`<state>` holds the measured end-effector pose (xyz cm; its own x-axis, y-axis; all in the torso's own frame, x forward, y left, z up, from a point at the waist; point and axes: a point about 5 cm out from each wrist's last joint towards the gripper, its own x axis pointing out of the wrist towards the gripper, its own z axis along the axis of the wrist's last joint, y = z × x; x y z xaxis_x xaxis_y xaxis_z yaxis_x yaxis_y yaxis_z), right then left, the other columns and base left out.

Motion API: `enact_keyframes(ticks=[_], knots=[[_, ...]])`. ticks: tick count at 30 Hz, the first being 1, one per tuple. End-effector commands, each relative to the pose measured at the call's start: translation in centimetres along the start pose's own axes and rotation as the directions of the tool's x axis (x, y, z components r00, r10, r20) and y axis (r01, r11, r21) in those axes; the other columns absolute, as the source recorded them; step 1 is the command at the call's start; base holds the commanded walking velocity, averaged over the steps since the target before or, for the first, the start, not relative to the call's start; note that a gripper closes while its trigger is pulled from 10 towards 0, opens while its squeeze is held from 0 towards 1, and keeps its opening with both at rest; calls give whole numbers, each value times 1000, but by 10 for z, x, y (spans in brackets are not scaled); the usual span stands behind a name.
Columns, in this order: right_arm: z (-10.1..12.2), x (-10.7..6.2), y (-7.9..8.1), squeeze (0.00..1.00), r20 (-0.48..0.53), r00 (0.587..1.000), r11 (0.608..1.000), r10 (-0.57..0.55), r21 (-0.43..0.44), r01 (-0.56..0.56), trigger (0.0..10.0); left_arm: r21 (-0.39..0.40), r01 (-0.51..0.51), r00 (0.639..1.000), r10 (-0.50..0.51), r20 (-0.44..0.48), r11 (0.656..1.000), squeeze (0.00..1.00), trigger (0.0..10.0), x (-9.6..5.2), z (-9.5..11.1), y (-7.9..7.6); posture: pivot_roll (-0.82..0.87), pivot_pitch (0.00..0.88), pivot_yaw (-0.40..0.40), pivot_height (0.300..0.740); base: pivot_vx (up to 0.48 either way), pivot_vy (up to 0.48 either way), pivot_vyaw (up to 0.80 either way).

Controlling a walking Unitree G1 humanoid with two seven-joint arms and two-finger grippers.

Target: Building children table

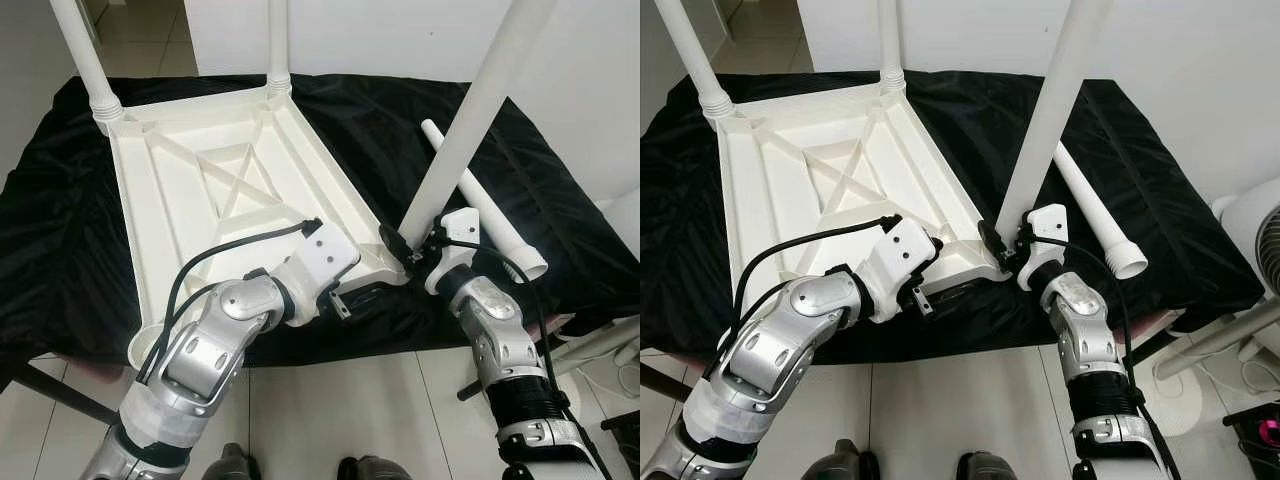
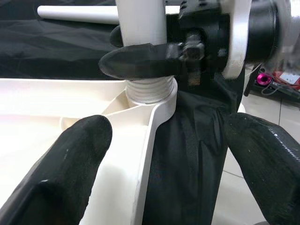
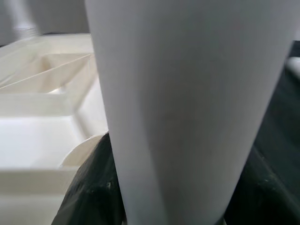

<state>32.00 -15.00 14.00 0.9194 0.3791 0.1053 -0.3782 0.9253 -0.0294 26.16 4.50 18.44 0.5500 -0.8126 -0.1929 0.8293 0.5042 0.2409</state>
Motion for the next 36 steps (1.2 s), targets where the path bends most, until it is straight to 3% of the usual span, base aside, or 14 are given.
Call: enact_keyframes(ticks=[1, 4, 7, 8, 9, 12, 21, 22, 36], knots=[[-15, -2, 5, 0, -79, 991, 994, -106, 30, 109, 10000, 0, -38, 999, 38, 0, 999, 0, 10000, 0, 0, 1, -72, 65, -20, 740, 0, 0, 0], [-14, 0, 7, 0, -86, 975, 976, -205, 51, 210, 10000, -2, -42, 999, 42, -1, 999, 0, 10000, 0, -1, 2, -72, 65, -20, 740, 0, 0, 0], [-15, 1, 11, 0, -105, 933, 935, -344, 56, 351, 10000, -4, -46, 999, 46, 1, 999, 0, 10000, 1, -1, 2, -69, 62, -31, 740, 0, 0, 0], [-15, 1, 11, 0, -105, 933, 935, -344, 56, 351, 10000, -4, -46, 999, 46, 1, 999, 0, 10000, 1, -1, 2, -69, 62, -31, 740, 0, 0, 0], [-15, 1, 16, 0, -115, 903, 904, -413, 69, 422, 10000, -8, -53, 999, 53, 4, 999, 0, 10000, 1, 0, 2, -65, 61, -34, 740, 0, 0, 0], [-15, 1, 21, 0, -121, 887, 887, -445, 80, 455, 10000, -11, -58, 998, 58, 6, 998, 0, 10000, 0, 0, 3, -65, 61, -34, 740, 0, 0, 0], [-13, 0, 36, 0, -108, 905, 904, -411, 82, 420, 10000, -4, -62, 998, 62, 0, 998, 0, 10000, -1, -1, 4, -49, 60, -35, 740, 0, 0, 0], [-12, -1, 36, 1000, -99, 911, 908, -400, 95, 409, 10000, -1, -70, 998, 70, -3, 998, 0, 10000, -2, -1, 6, -46, 57, -38, 740, 0, 0, 0], [3, 0, 32, 1000, -11, 958, 953, -285, 105, 285, 10000, -9, -95, 996, 95, 3, 995, 0, 10000, -1, 0, 9, -54, 46, -52, 740, 0, 0, 0]])
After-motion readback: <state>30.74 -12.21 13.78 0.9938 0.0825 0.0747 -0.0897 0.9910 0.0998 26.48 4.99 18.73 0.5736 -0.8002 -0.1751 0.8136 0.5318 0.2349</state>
